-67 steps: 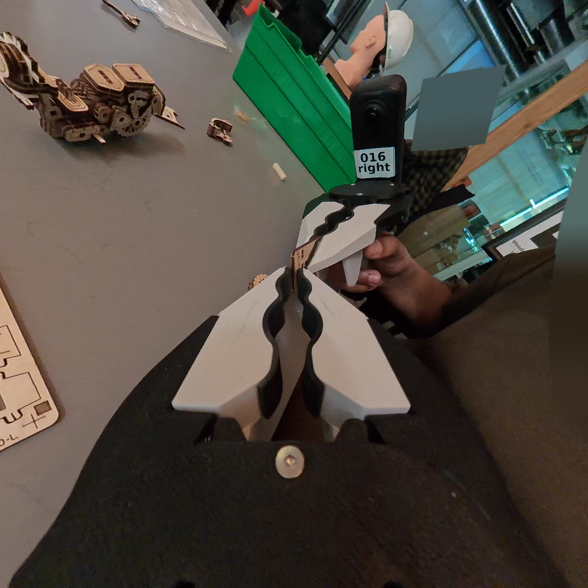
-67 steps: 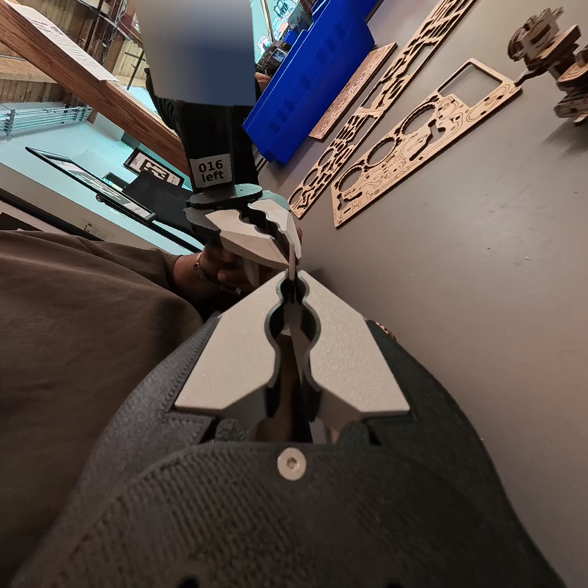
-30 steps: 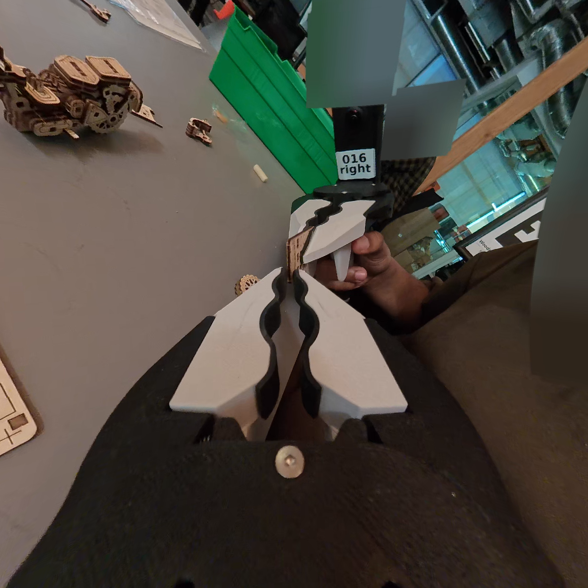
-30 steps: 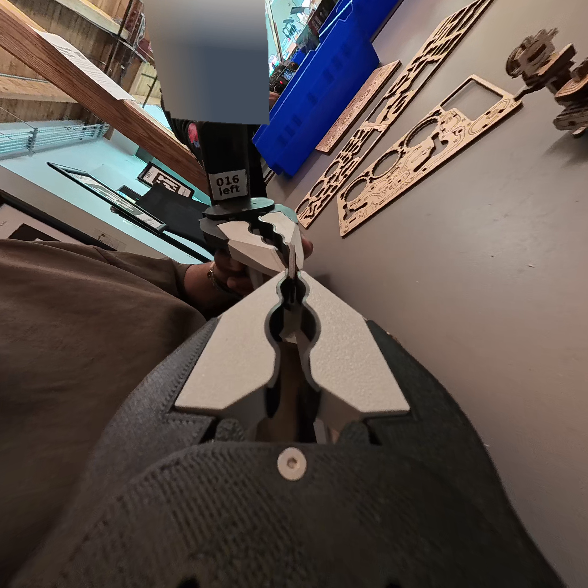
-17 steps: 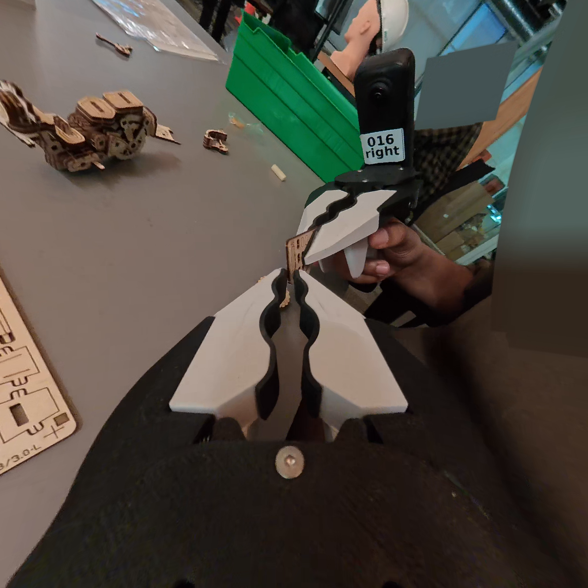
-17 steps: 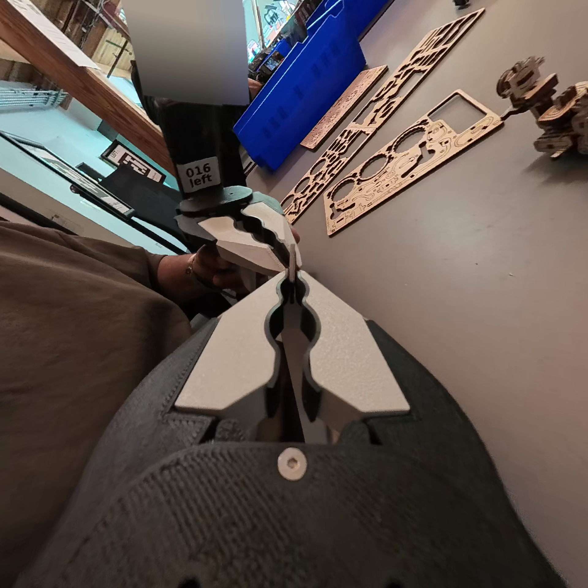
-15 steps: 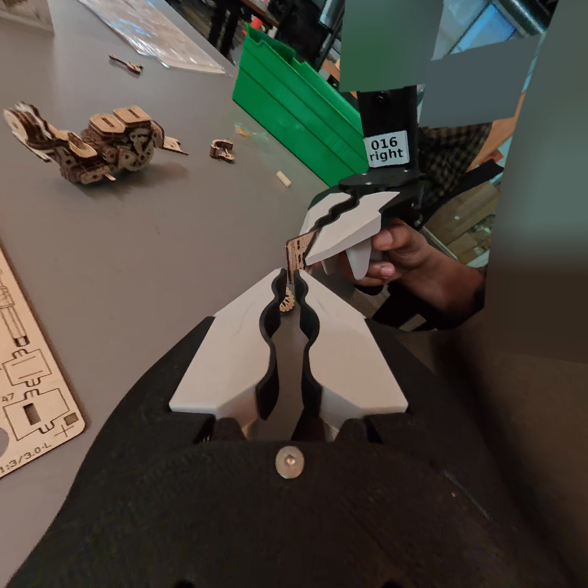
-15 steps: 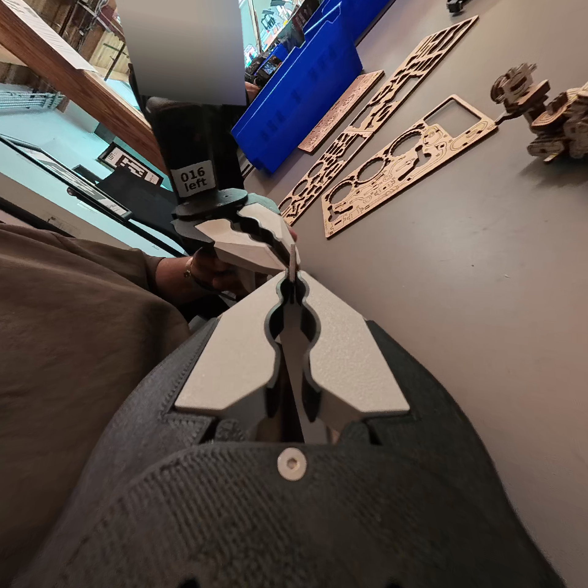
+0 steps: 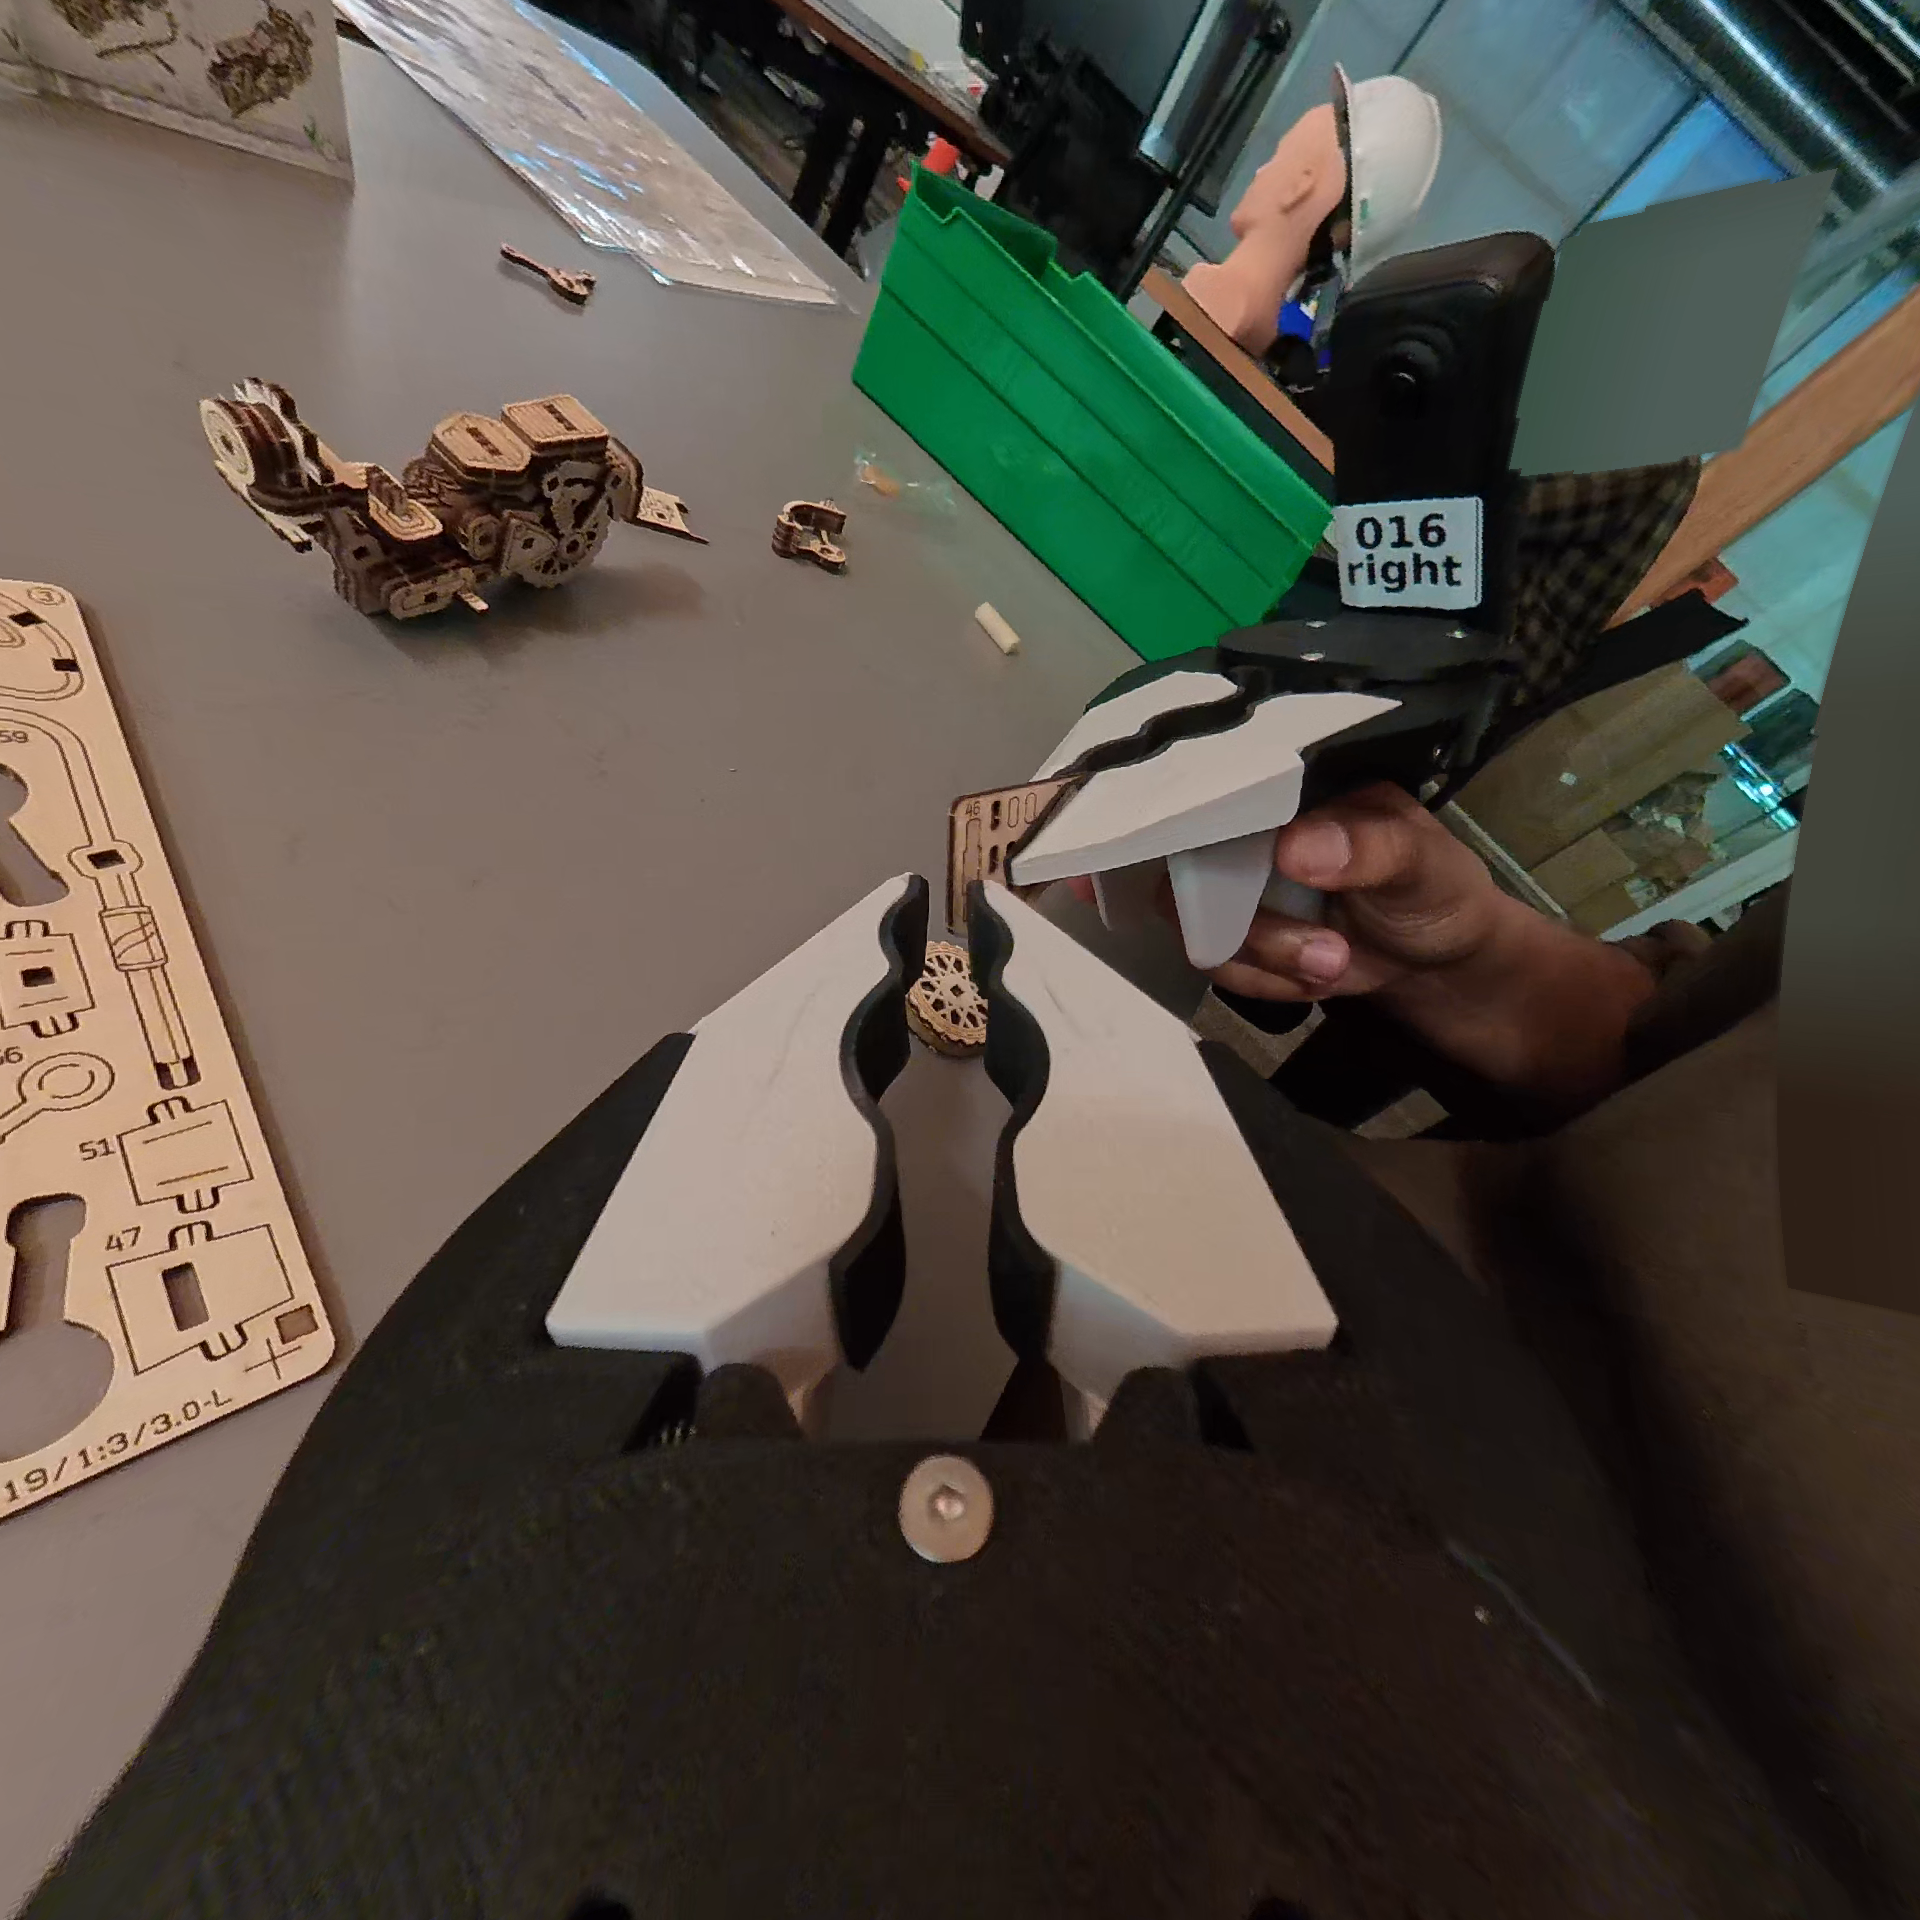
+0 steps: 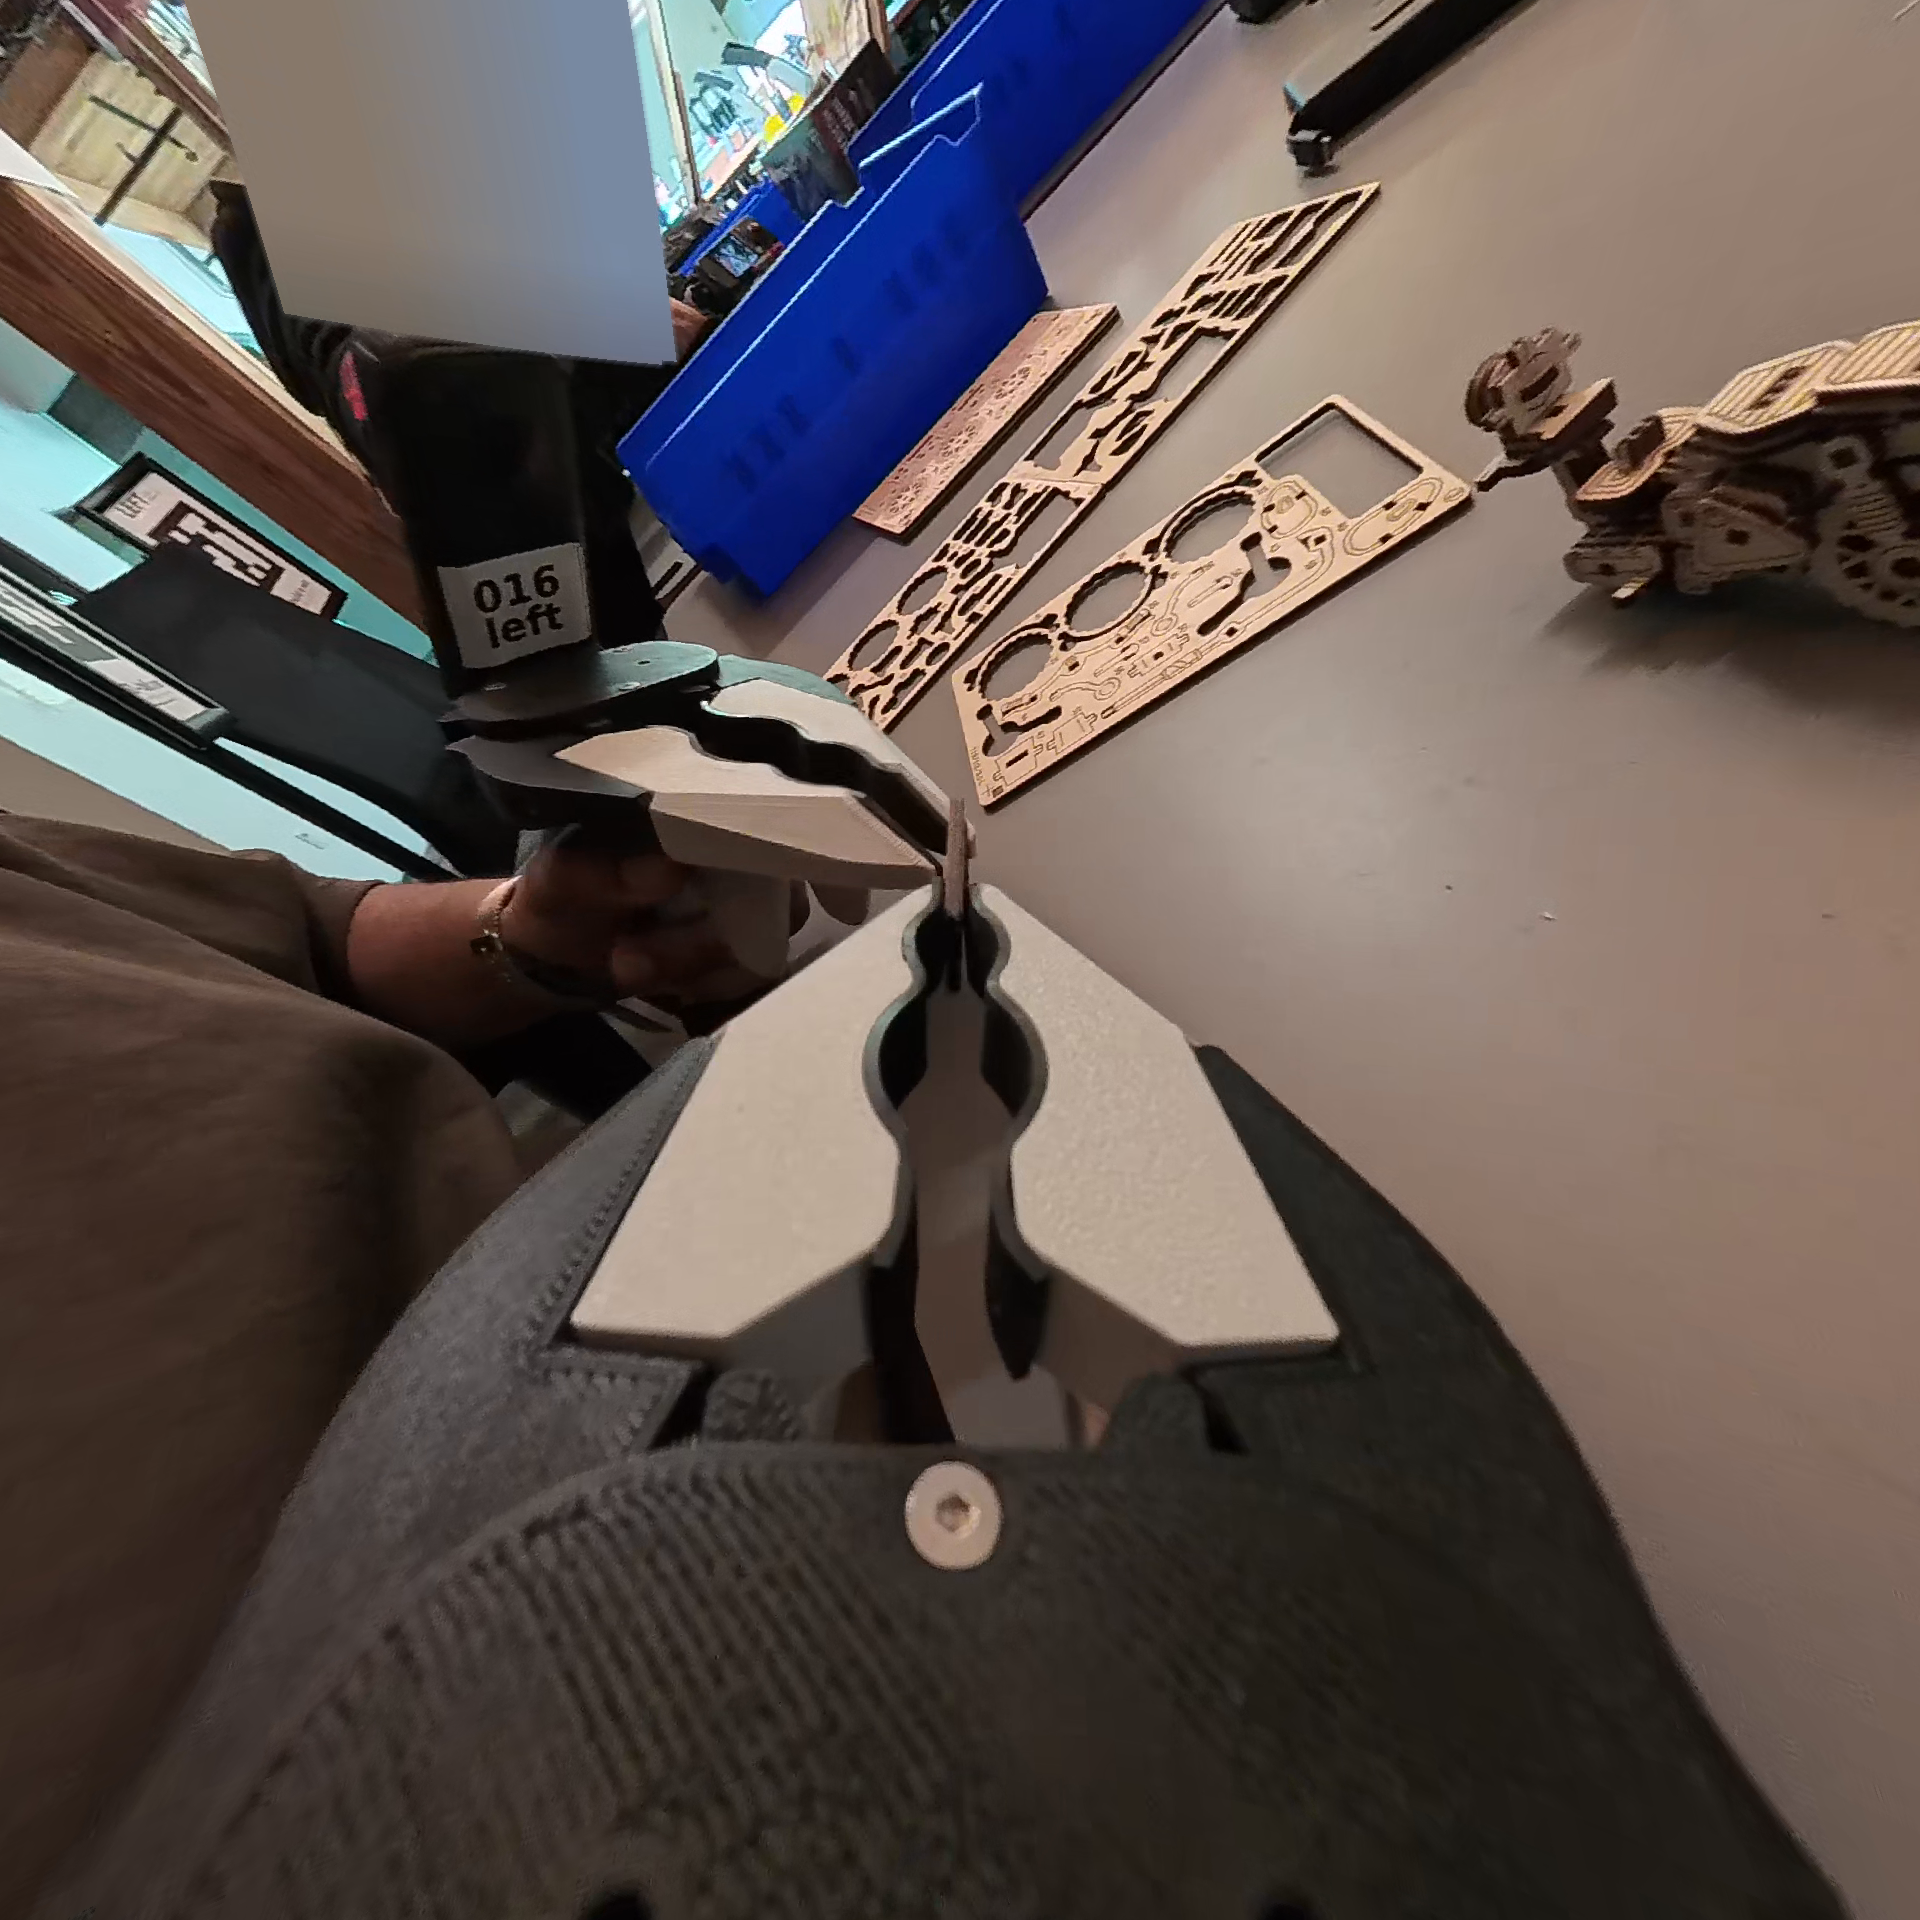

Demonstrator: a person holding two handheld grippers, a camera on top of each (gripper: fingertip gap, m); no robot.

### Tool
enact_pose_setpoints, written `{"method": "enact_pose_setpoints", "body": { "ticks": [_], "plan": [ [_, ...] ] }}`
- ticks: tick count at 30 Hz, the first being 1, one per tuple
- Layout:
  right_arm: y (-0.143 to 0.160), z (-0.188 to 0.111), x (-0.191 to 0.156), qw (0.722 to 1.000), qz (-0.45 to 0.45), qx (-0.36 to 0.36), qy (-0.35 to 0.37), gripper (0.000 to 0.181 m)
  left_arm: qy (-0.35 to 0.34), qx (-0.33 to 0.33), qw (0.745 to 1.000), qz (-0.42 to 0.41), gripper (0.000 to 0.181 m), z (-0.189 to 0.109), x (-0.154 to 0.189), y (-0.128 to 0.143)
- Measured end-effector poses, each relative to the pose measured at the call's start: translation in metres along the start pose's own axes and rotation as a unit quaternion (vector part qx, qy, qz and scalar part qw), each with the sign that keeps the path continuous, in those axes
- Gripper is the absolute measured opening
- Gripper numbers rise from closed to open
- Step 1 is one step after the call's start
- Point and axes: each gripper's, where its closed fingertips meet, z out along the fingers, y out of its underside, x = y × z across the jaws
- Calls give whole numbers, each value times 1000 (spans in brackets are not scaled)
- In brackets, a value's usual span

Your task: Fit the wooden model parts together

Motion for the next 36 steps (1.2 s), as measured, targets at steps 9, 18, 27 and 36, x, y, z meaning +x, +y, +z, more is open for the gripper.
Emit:
{"method": "enact_pose_setpoints", "body": {
  "ticks": [9,18,27,36],
  "plan": [
    [1,2,0,998,-49,-4,40,1,-27,0,999,36,0,1,-1,0],
    [1,1,1,995,-74,-3,63,1,-29,3,999,42,0,2,-1,0],
    [0,1,1,994,-79,-1,71,1,-30,6,999,41,0,2,-2,0],
    [0,1,0,992,-95,-2,82,1,-34,7,998,48,2,2,-2,-1]
  ]
}}
